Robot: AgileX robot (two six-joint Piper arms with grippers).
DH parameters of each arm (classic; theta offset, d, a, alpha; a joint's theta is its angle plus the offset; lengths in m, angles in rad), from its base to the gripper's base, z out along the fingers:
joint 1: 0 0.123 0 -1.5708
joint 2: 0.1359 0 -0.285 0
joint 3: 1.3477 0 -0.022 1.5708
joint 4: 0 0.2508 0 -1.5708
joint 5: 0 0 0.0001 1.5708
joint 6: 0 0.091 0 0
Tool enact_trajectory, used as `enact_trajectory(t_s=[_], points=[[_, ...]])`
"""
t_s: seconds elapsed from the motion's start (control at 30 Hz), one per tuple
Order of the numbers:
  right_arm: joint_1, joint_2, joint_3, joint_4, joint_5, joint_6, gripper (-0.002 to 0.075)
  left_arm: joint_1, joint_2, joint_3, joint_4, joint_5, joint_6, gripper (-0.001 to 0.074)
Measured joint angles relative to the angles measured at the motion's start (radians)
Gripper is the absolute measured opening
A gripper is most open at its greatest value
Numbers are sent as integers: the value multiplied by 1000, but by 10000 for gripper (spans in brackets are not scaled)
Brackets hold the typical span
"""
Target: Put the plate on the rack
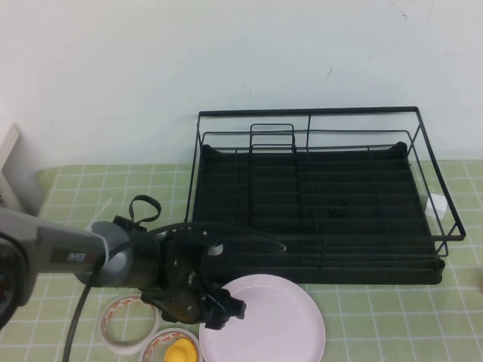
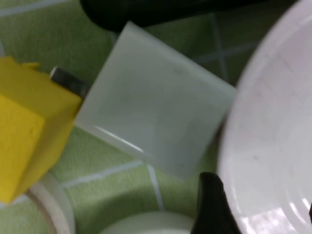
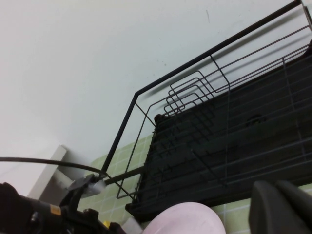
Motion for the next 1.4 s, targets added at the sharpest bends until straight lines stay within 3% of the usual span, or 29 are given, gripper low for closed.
enact_trajectory(t_s=[0.43, 0.53, 0.7, 0.77, 1.23, 1.4], points=[[0, 0, 0, -10, 4, 0, -2, 0, 86, -8, -16, -42, 0, 363], [0, 0, 0, -12, 6, 0, -2, 0, 86, -9, -16, -40, 0, 304], [0, 0, 0, -12, 10, 0, -2, 0, 90, -11, -29, -38, 0, 81], [0, 0, 0, -13, 13, 0, -2, 0, 90, -11, -48, -31, -4, 40], [0, 0, 0, -9, 48, 0, -2, 0, -146, -5, -60, 79, 2, 0], [0, 0, 0, -2, 79, 0, -2, 0, -261, 70, -60, 87, 31, 0]])
